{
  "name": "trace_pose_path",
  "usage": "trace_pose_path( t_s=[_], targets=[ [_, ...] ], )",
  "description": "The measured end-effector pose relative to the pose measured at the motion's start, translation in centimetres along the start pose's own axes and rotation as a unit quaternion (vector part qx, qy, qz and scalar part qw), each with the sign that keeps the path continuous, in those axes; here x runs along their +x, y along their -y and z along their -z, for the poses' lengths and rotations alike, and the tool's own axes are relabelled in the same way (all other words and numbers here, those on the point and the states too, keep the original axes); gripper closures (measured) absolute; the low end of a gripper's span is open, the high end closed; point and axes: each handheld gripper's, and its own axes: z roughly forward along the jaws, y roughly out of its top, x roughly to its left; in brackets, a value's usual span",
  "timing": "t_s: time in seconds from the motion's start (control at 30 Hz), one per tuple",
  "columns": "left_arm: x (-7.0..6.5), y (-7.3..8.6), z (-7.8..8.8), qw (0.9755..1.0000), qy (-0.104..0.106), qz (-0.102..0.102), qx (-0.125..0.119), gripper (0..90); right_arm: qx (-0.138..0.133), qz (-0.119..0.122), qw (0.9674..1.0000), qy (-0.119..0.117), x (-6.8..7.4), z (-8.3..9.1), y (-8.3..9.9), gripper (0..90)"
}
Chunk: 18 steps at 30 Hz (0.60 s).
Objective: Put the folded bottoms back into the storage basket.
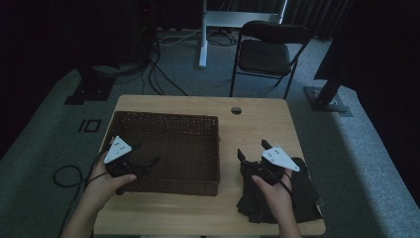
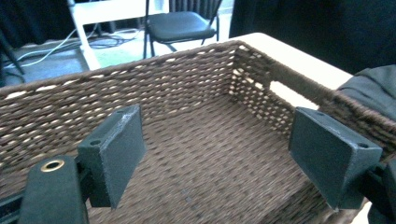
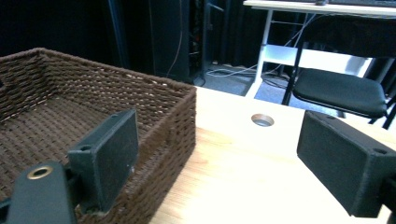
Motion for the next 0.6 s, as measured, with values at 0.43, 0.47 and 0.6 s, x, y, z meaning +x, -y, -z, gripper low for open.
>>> trace_pose_path(
  t_s=[0.43,0.47,0.6],
  targets=[
    [-3.1,-0.8,-2.4,0.9987,0.045,-0.024,0.003,19.1,0.003,0.0,0.9996,0.026,-2.6,1.5,1.3,13.0],
    [-3.4,-0.8,-2.7,0.9984,0.05,-0.026,0.004,19.1,0.003,-0.002,0.9996,0.029,-2.8,1.6,1.4,12.9],
    [-4.5,-1.1,-3.6,0.9974,0.065,-0.031,0.006,19.1,0.009,-0.001,0.9993,0.036,-3.7,2.1,1.9,12.7]
  ],
)
